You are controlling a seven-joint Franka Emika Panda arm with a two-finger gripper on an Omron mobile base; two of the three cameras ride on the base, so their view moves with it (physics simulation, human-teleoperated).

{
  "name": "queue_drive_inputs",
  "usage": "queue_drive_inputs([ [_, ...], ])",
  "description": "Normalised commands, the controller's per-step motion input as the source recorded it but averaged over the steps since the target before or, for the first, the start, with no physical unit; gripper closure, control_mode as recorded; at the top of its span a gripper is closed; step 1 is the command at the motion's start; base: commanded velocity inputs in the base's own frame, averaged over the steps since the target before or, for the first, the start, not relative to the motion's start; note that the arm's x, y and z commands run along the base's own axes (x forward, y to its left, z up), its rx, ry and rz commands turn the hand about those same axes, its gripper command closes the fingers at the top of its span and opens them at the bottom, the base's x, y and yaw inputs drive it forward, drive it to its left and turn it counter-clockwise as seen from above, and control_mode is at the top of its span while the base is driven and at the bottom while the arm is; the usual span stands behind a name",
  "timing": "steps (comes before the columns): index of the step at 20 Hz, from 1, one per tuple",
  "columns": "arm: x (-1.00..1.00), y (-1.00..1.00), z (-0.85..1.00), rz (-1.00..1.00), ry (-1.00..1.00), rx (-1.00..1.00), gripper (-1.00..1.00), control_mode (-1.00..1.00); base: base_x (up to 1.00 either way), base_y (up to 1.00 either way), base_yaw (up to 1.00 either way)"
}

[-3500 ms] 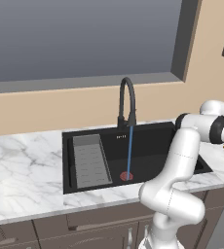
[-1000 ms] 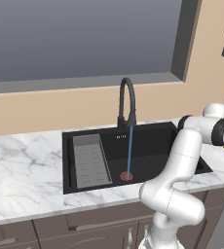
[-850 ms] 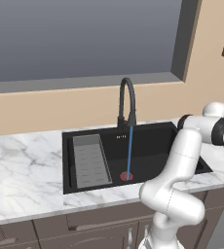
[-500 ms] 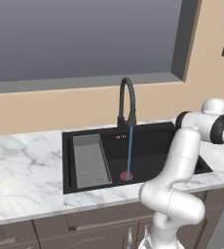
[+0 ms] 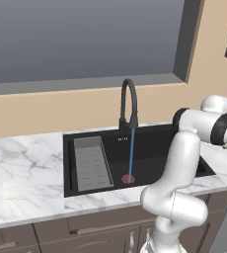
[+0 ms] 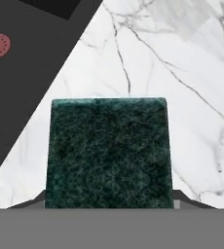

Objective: Soak the sponge with water for a few seconds and then drop it inside the sink.

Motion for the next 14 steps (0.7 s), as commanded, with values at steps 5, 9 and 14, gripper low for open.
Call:
queue_drive_inputs([
  [5, -0.21, 0.51, 0.32, 0.12, 0.0, 0.0, 1.0, -1.0, 0.0, 0.0, 0.0],
  [9, -0.21, 0.38, 0.17, 0.17, 0.0, 0.02, 1.0, -1.0, 0.0, 0.0, 0.0],
  [14, -0.13, 0.45, 0.03, 0.17, 0.0, 0.01, 1.0, -1.0, 0.0, 0.0, 0.0],
])
